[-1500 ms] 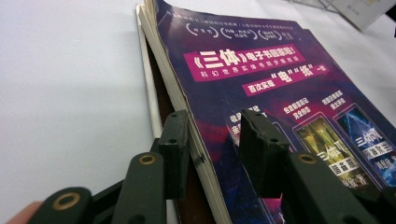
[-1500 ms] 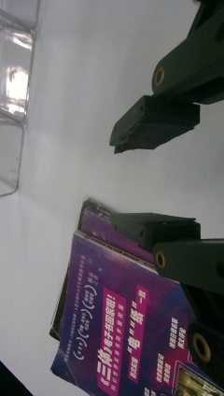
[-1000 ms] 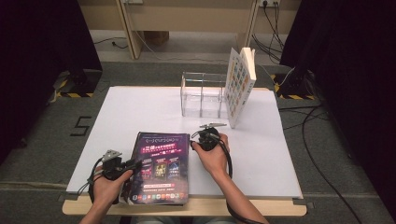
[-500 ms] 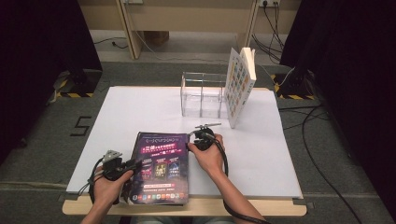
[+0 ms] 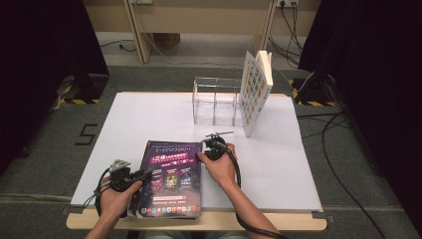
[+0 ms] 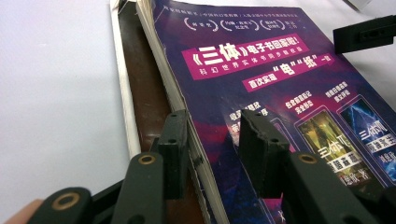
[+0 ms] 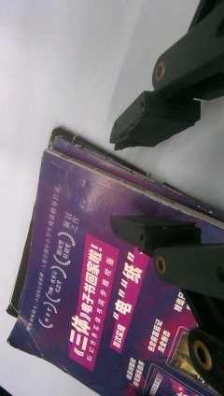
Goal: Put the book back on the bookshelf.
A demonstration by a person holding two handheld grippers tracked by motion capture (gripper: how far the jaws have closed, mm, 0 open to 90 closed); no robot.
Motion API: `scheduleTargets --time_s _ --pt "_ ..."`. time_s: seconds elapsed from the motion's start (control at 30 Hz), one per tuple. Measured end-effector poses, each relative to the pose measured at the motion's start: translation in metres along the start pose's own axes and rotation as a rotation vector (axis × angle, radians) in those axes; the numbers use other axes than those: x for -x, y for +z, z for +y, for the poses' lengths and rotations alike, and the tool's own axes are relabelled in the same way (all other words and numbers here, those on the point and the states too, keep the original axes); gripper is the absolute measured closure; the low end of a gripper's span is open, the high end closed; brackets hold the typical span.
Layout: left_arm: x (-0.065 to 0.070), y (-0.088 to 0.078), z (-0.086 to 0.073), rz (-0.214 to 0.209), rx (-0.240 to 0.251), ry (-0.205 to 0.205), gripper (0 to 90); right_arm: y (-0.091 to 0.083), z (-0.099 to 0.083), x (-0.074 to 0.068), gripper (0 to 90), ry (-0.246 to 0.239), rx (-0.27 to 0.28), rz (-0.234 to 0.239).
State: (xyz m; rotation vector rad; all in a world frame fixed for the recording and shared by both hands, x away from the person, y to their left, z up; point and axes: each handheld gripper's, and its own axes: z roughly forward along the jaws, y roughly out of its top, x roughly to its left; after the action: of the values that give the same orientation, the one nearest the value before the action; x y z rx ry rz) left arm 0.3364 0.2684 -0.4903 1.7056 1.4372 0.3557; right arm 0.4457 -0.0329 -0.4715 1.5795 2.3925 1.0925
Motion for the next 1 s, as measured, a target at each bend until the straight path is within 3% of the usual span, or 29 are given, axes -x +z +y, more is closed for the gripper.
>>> scheduleTargets --time_s 0.6,0.8,1.0 --pt "0.0029 0.0013 0.0029 0.003 -0.008 0.013 61.4 0.0028 -0.0003 -0.0001 53.3 0.016 -0.002 0.024" --pt "-0.001 0.0028 0.0063 -0.016 -0.032 -0.016 61.6 0.0063 0.0002 -0.0033 52.8 0.014 -0.004 0.033" --pt "0.0011 0.0064 0.0092 0.003 -0.044 -0.021 58.8 0.0065 0.0014 -0.0063 52.4 0.008 -0.018 0.026"
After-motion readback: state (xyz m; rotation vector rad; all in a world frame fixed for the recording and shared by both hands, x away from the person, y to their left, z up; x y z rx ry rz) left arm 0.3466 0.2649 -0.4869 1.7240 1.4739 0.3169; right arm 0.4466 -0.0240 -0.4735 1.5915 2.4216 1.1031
